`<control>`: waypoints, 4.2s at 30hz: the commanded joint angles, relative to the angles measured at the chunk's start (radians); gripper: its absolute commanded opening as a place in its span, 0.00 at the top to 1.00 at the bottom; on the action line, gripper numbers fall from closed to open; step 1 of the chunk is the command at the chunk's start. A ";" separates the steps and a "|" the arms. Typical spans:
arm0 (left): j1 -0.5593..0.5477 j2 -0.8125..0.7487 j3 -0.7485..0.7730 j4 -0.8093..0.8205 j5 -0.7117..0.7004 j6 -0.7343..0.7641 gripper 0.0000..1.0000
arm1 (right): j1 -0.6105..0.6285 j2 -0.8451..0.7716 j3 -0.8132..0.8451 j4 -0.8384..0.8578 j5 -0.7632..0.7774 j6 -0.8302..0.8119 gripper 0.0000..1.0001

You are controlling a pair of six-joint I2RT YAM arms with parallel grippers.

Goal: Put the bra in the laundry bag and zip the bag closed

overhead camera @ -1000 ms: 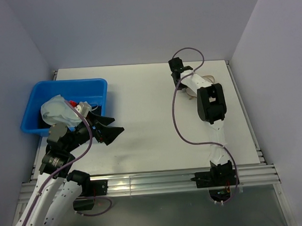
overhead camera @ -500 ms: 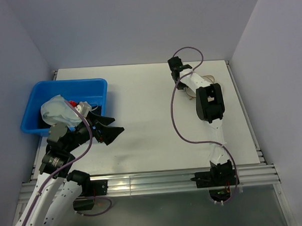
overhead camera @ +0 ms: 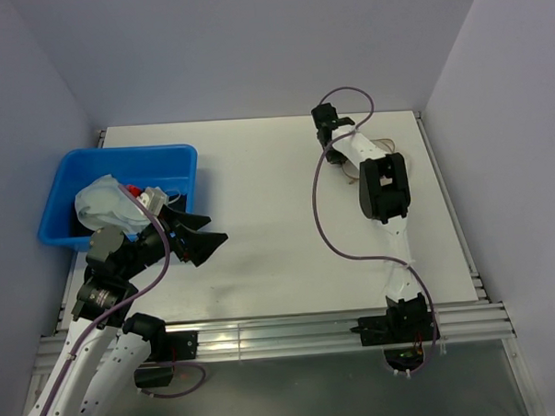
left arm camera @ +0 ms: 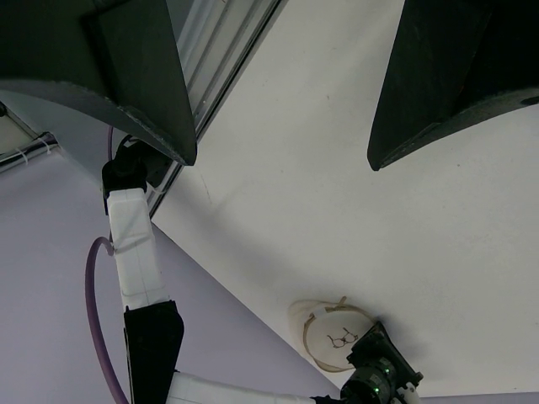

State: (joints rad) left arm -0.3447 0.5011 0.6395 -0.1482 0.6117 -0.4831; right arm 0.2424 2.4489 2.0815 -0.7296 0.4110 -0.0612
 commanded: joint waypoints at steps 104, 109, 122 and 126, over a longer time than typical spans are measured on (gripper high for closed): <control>-0.215 0.706 -0.063 0.380 -0.541 -0.353 1.00 | 0.356 -1.703 -1.862 1.032 -0.147 0.793 0.45; -0.215 0.663 -0.063 0.352 -0.561 -0.342 1.00 | 0.356 -1.805 -1.835 0.923 -0.129 0.733 0.44; -0.215 0.444 0.195 -0.094 -0.956 -0.220 0.10 | 0.357 -1.676 -1.664 0.858 -0.285 0.581 0.44; -0.183 0.433 0.327 -0.211 -1.098 -0.170 0.20 | 0.357 -1.699 -1.689 0.874 -0.316 0.572 0.44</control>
State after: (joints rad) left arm -0.5575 0.9543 0.8757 -0.2382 -0.3046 -0.7235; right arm 0.5934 0.7673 0.3740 0.1394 0.1307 0.5503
